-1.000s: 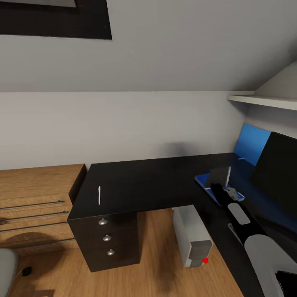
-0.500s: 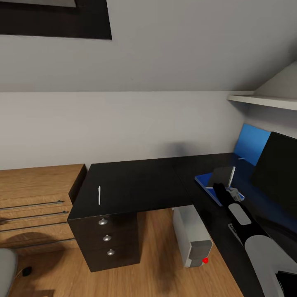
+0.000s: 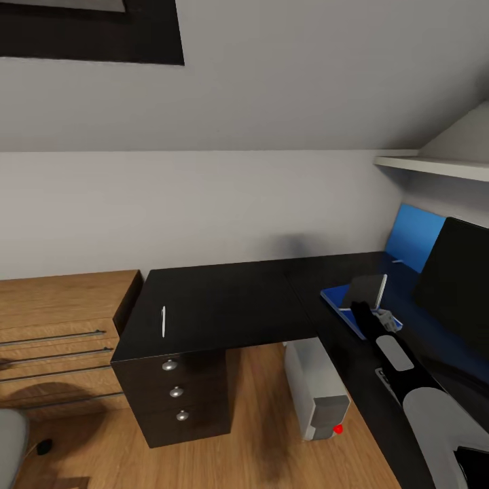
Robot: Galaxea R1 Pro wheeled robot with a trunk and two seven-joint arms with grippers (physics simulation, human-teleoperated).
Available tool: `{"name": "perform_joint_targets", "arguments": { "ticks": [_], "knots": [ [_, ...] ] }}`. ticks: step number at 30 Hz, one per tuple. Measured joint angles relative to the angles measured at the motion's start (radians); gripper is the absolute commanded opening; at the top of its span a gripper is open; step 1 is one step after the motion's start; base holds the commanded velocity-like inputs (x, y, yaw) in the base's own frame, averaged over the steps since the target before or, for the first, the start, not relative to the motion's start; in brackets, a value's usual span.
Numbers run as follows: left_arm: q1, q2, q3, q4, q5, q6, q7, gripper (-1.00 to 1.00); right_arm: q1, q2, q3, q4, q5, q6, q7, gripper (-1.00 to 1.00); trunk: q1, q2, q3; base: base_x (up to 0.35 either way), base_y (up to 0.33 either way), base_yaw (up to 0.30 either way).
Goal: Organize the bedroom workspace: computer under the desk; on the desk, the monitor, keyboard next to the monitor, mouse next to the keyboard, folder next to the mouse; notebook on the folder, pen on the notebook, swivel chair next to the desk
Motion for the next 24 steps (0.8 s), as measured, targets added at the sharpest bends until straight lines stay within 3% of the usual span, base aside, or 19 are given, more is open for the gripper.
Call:
{"name": "perform_joint_targets", "arguments": {
  "ticks": [20,24],
  "knots": [
    [0.0,0.008,0.001,0.0,0.0,0.0,-0.001,1.0,0.001,-0.003,0.001,0.001,0.007,-0.002,0.006,-1.0,0.0,0.0,0.0,0.052,-0.044,0.0],
    [0.0,0.008,0.001,0.0,0.0,0.0,-0.002,1.0,0.005,-0.005,0.001,0.006,0.006,0.0,0.045,-1.0,0.0,0.0,0.0,0.001,-0.001,0.0]
  ]
}}
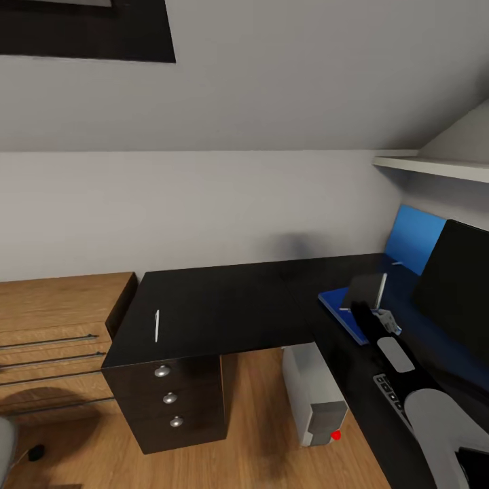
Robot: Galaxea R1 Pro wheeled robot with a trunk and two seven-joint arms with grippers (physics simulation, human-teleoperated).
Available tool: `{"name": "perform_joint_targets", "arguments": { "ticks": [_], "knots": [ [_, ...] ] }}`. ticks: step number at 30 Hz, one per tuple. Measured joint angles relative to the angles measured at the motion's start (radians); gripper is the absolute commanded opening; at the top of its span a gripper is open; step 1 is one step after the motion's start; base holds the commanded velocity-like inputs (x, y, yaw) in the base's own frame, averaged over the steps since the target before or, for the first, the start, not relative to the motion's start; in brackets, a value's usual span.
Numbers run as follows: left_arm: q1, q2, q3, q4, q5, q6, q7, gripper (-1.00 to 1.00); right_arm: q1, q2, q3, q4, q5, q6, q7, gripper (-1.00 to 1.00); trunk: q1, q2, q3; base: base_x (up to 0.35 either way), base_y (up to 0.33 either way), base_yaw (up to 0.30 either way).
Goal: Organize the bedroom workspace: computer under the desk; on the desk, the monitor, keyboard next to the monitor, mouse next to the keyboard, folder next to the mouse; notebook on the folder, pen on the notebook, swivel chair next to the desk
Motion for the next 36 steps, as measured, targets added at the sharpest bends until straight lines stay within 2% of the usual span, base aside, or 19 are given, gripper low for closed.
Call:
{"name": "perform_joint_targets", "arguments": {
  "ticks": [4,7,10,13,23,26,28,36],
  "knots": [
    [0.0,0.0,0.0,-0.001,0.0,0.0,0.001,1.0,0.003,-0.007,-0.001,0.047,-0.007,0.012,0.051,-1.0,0.0,0.0,0.0,0.0,0.0,0.0],
    [0.0,0.0,0.0,0.0,0.0,0.0,0.001,1.0,0.003,-0.01,-0.002,0.058,-0.036,0.02,0.06,-1.0,0.0,0.0,0.0,0.0,0.0,0.0],
    [0.0,0.0,0.0,0.0,0.0,0.0,0.001,1.0,0.003,-0.012,-0.002,0.064,-0.089,0.024,0.065,-1.0,0.0,0.0,0.0,0.0,0.0,0.0],
    [0.0,0.0,0.0,0.0,0.0,0.0,0.001,1.0,0.003,-0.012,-0.001,0.064,-0.11,0.023,0.067,-1.0,0.0,0.0,0.0,0.0,0.0,0.0],
    [0.0,0.0,-0.001,-0.001,-0.003,-0.001,-0.001,1.0,0.003,-0.012,-0.001,0.064,-0.117,0.025,0.074,-1.0,0.0,0.0,0.0,0.0,0.0,0.0],
    [0.0,0.0,-0.002,-0.001,-0.003,-0.001,-0.002,1.0,0.003,-0.012,-0.001,0.065,-0.12,0.04,0.121,-1.0,0.0,0.0,0.0,0.0,0.0,0.0],
    [0.0,0.0,0.0,-0.002,-0.002,0.0,-0.002,1.0,0.003,-0.013,0.0,0.065,-0.12,0.098,0.183,-1.0,0.0,0.0,0.0,0.0,0.0,0.0],
    [0.0,0.0,0.001,-0.002,0.0,0.0,-0.001,1.0,0.003,-0.025,-0.023,0.066,-0.122,0.155,0.224,-1.0,0.0,0.0,0.0,0.0,0.0,0.0]
  ]
}}
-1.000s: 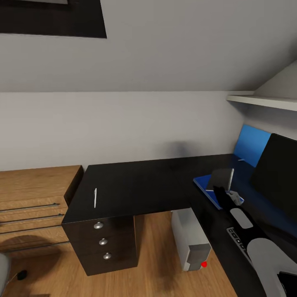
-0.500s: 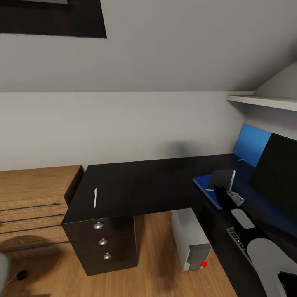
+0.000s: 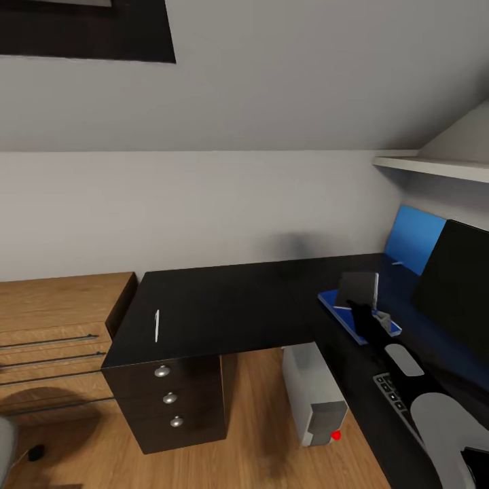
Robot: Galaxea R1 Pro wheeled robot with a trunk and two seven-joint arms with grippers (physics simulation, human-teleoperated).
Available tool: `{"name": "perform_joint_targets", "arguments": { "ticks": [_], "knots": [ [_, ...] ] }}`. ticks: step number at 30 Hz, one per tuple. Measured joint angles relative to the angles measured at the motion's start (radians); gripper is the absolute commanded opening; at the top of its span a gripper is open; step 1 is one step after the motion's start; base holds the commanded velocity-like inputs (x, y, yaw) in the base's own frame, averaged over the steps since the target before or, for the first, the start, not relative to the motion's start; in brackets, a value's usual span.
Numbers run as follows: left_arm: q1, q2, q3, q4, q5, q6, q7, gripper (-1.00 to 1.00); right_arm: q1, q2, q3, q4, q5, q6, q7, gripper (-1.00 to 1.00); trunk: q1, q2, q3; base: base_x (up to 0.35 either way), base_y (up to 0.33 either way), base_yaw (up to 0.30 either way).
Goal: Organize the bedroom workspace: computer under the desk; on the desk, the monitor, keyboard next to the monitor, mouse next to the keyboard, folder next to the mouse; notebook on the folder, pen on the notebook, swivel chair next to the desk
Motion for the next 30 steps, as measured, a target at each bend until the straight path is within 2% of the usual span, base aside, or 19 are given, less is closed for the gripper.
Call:
{"name": "perform_joint_targets", "arguments": {
  "ticks": [7,9,11,12,15,19,21,25,30],
  "knots": [
    [0.0,-0.001,0.0,0.0,0.0,0.0,0.001,1.0,0.0,-0.002,-0.019,-0.001,0.001,-0.003,-0.001,-1.0,0.023,-0.042,-0.019,0.0,0.0,0.0],
    [0.0,-0.002,0.0,0.0,0.0,0.0,0.001,1.0,0.0,0.0,-0.042,-0.002,0.001,-0.005,-0.005,-1.0,0.031,-0.056,-0.025,0.0,0.0,0.0],
    [0.0,-0.002,0.0,0.0,0.0,0.0,0.001,1.0,0.0,0.002,-0.067,-0.001,0.002,-0.006,-0.018,-1.0,0.038,-0.07,-0.031,0.0,0.0,0.0],
    [0.0,-0.003,0.0,0.0,0.0,0.0,0.001,1.0,0.0,0.004,-0.09,-0.001,0.001,-0.006,-0.045,-1.0,0.042,-0.077,-0.034,0.0,0.0,0.0],
    [0.0,-0.003,0.0,0.0,0.0,0.0,0.001,1.0,0.0,0.007,-0.106,-0.003,-0.002,-0.004,-0.086,-1.0,0.054,-0.098,-0.044,0.0,0.0,0.0],
    [0.0,-0.003,0.0,0.0,0.0,0.0,0.001,1.0,0.0,0.012,-0.113,-0.003,-0.004,-0.003,-0.105,-1.0,0.069,-0.126,-0.056,0.0,0.0,0.0],
    [0.0,-0.003,0.0,0.0,0.0,0.0,0.001,1.0,0.0,0.016,-0.116,-0.005,-0.019,-0.002,-0.11,-1.0,0.077,-0.14,-0.063,0.0,0.0,0.0],
    [0.0,-0.003,0.0,0.0,0.0,0.0,0.001,1.0,0.0,0.02,-0.117,-0.005,-0.08,0.0,-0.112,-1.0,0.092,-0.168,-0.075,0.0,0.0,0.0],
    [0.0,-0.003,0.0,0.0,0.0,0.0,0.001,1.0,0.0,0.021,-0.116,-0.005,-0.094,0.003,-0.113,-1.0,0.111,-0.203,-0.091,0.0,0.0,0.0]
  ]
}}
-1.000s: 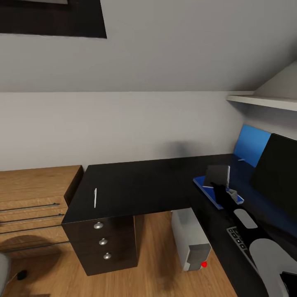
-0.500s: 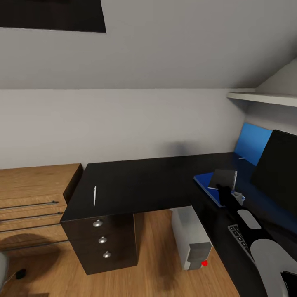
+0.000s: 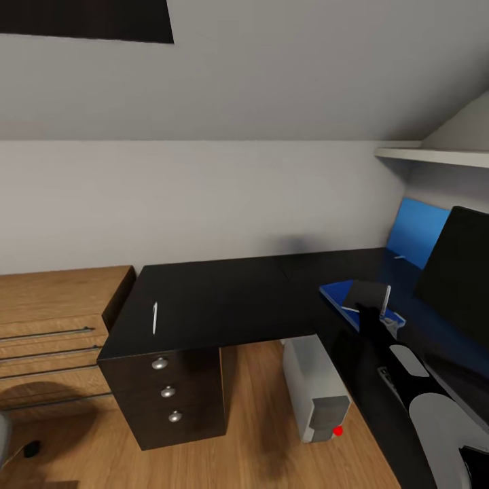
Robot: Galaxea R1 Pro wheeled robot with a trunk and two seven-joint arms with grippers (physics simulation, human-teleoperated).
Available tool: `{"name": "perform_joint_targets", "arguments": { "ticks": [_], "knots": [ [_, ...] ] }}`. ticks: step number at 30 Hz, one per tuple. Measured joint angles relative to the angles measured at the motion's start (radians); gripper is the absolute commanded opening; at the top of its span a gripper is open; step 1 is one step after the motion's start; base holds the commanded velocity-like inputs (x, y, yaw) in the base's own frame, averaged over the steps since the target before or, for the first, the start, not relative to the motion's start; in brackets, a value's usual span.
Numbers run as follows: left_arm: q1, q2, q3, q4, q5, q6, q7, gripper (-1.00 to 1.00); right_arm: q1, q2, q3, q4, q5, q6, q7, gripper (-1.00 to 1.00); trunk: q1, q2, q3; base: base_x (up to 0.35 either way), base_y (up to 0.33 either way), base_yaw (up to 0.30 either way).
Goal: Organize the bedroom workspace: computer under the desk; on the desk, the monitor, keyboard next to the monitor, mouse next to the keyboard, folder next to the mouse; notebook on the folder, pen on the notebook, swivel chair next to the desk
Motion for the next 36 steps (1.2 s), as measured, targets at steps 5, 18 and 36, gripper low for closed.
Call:
{"name": "perform_joint_targets", "arguments": {
  "ticks": [5,18,36],
  "knots": [
    [0.0,0.001,0.001,0.0,0.0,0.0,0.0,1.0,0.0,0.001,0.0,0.0,-0.003,0.001,0.0,-1.0,0.008,-0.014,-0.006,0.0,0.0,0.0],
    [0.0,0.002,-0.004,0.0,-0.003,0.0,-0.003,1.0,0.0,0.0,0.0,0.0,-0.003,0.0,0.001,-1.0,0.007,-0.014,-0.006,0.12,0.0,0.0],
    [0.0,0.002,0.001,0.0,0.002,0.0,-0.001,1.0,0.0,-0.001,-0.001,0.0,-0.001,-0.005,0.001,-1.0,0.042,-0.077,-0.034,0.009,0.0,0.0]
  ]
}}
